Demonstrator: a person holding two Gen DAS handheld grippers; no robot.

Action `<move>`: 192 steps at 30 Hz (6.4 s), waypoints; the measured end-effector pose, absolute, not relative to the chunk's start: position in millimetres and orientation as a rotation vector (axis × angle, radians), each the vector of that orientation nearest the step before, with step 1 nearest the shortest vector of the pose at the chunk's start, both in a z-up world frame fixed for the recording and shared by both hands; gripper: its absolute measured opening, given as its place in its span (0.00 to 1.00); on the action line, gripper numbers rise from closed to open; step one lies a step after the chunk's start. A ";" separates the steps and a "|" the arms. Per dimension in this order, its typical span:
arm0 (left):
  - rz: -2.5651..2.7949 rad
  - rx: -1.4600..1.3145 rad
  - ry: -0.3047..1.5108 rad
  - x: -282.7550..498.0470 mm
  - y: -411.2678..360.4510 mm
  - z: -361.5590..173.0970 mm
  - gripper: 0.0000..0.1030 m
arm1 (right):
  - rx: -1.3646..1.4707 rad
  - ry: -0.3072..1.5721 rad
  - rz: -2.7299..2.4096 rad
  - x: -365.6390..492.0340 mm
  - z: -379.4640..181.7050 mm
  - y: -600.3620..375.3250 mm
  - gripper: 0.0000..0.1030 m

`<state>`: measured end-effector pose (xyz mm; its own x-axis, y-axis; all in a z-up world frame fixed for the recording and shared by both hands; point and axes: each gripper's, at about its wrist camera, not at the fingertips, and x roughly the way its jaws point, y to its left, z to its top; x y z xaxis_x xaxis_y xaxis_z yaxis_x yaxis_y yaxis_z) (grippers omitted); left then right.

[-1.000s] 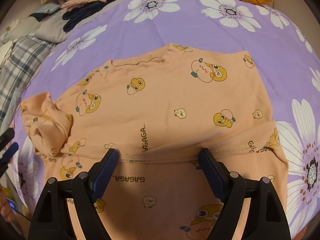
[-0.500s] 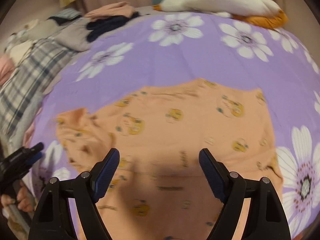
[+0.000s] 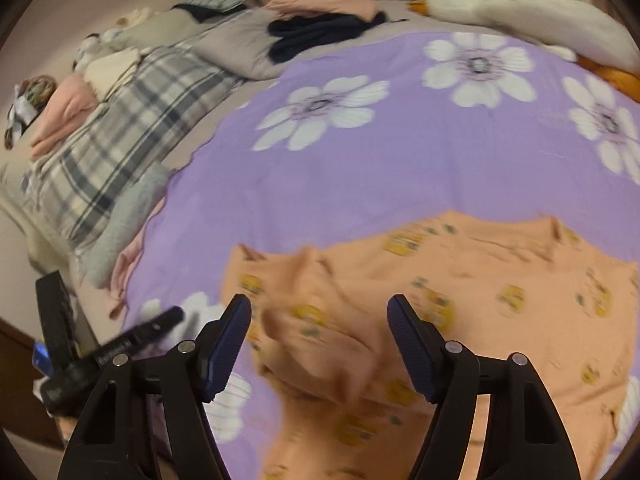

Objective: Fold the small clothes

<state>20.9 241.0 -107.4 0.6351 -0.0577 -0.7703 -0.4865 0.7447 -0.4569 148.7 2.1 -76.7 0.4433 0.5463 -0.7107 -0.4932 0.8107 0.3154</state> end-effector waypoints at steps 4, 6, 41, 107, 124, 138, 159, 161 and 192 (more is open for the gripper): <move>0.262 -0.706 0.867 22.5 241.1 -108.9 0.40 | 0.027 0.966 0.693 155.2 -93.6 30.5 0.50; 0.253 -0.709 0.867 23.2 241.3 -109.1 0.40 | 0.008 0.997 0.673 158.8 -102.2 34.8 0.28; -0.173 -0.616 0.861 67.3 151.5 -117.6 0.42 | 0.326 0.853 0.005 172.5 -99.7 -192.4 0.06; -0.153 -0.627 0.930 70.3 150.5 -129.4 0.44 | 0.234 0.964 -0.120 132.1 -147.0 -249.1 0.04; -0.190 -0.595 0.936 72.8 139.2 -126.4 0.47 | 0.380 0.917 0.040 159.8 -130.0 -257.8 0.29; -0.178 -0.554 0.949 73.1 135.2 -129.8 0.48 | 0.255 0.796 0.018 171.3 -106.8 -234.1 0.05; -0.183 -0.525 0.960 76.3 129.2 -130.6 0.56 | 0.206 0.863 -0.012 200.3 -148.5 -234.4 0.05; -0.178 -0.510 0.964 73.9 126.7 -128.2 0.57 | 0.231 0.862 0.004 196.5 -147.9 -239.2 0.05; -0.166 -0.496 1.005 -44.0 58.2 -131.2 0.70 | 0.304 0.939 0.285 -9.5 -168.3 -275.9 0.65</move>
<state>-44.0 58.2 -131.2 0.5342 -0.3561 -0.7667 -0.0915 0.8772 -0.4712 -9.5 -275.9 -168.3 0.5597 0.3678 -0.7426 -0.1066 0.9206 0.3756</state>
